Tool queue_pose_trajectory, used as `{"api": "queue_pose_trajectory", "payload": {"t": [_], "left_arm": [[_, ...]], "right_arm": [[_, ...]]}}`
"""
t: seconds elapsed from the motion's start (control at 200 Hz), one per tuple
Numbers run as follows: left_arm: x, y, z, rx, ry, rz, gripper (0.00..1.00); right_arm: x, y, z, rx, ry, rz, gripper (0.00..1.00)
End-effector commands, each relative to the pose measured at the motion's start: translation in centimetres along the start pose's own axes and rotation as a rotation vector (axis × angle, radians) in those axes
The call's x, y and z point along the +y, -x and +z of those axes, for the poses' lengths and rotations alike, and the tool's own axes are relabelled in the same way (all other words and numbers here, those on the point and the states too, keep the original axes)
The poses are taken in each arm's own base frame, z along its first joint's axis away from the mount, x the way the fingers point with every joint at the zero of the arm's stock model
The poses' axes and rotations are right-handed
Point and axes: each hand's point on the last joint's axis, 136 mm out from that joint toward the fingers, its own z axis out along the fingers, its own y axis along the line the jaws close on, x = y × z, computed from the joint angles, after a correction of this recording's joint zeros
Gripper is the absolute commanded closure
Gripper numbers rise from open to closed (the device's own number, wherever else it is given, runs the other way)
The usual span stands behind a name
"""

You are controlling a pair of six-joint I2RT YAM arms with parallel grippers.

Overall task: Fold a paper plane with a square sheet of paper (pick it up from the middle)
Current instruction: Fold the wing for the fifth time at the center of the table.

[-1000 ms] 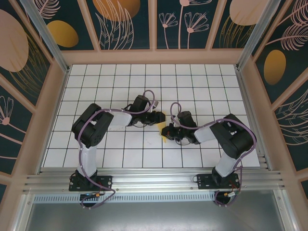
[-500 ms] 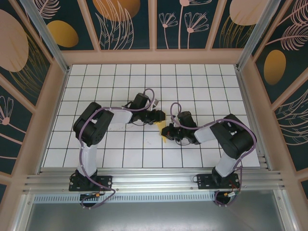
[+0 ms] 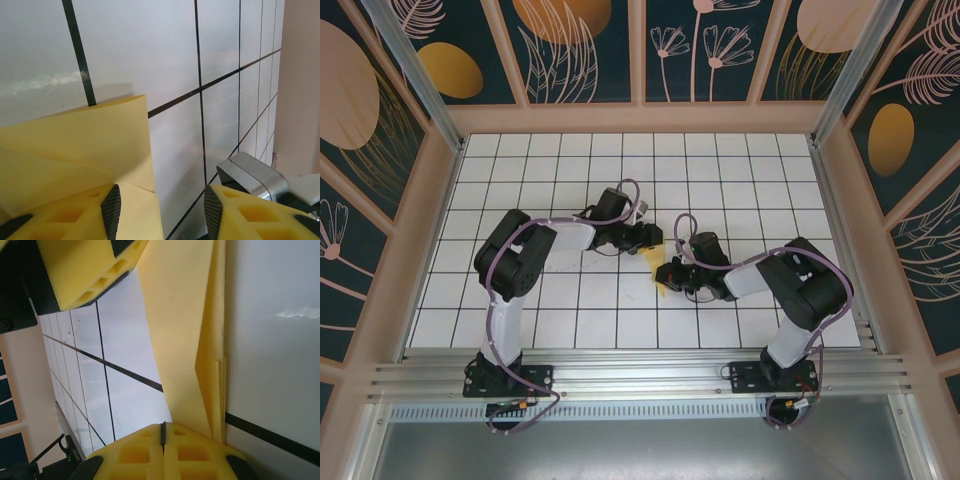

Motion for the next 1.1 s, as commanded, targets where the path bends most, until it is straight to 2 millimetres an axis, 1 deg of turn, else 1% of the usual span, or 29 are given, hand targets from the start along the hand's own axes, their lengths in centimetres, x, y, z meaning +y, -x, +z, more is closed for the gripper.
{"api": "queue_pose_trajectory", "payload": {"t": [0.0, 0.12, 0.305, 0.485, 0.565, 0.636, 0.756, 0.826, 0.886, 0.916, 0.986, 1.031, 1.096], "left_arm": [[4.5, 4.3, -0.8, -0.139, 0.143, 0.018, 0.49], [5.2, 4.7, -0.9, -0.136, 0.169, 0.014, 0.49], [5.6, 5.4, -1.1, -0.137, 0.179, 0.019, 0.49], [4.7, 6.6, -1.5, -0.150, 0.163, 0.042, 0.48], [3.7, 7.3, -1.9, -0.155, 0.147, 0.062, 0.47], [2.2, 7.9, -2.6, -0.166, 0.128, 0.089, 0.47], [-1.1, 8.6, -4.8, -0.214, 0.082, 0.126, 0.47], [-3.2, 8.1, -6.0, -0.230, 0.016, 0.137, 0.50], [-4.2, 7.2, -6.6, -0.230, -0.037, 0.128, 0.56], [-4.4, 6.5, -6.6, -0.221, -0.058, 0.120, 0.59], [-4.5, 4.8, -6.0, -0.186, -0.080, 0.101, 0.66], [-4.3, 3.7, -5.3, -0.153, -0.084, 0.096, 0.70], [-4.2, 2.1, -4.0, -0.108, -0.091, 0.089, 0.73]], "right_arm": [[-8.9, -6.0, -1.3, 0.144, -0.300, 0.175, 1.00], [-8.8, -5.9, -1.4, 0.143, -0.298, 0.172, 1.00], [-8.9, -5.9, -1.4, 0.140, -0.300, 0.173, 1.00], [-8.9, -5.8, -1.5, 0.136, -0.300, 0.173, 1.00], [-8.9, -5.7, -1.4, 0.133, -0.299, 0.174, 1.00], [-8.7, -5.5, -1.4, 0.131, -0.297, 0.169, 1.00], [-8.5, -5.2, -1.3, 0.126, -0.293, 0.165, 1.00], [-8.4, -5.1, -1.1, 0.127, -0.289, 0.163, 1.00], [-8.3, -4.9, -1.0, 0.125, -0.288, 0.161, 1.00], [-8.4, -4.9, -0.9, 0.127, -0.288, 0.163, 1.00], [-8.3, -4.8, -0.8, 0.125, -0.284, 0.165, 1.00], [-8.4, -4.8, -0.8, 0.121, -0.284, 0.166, 1.00], [-8.4, -4.8, -0.7, 0.120, -0.284, 0.170, 1.00]]}}
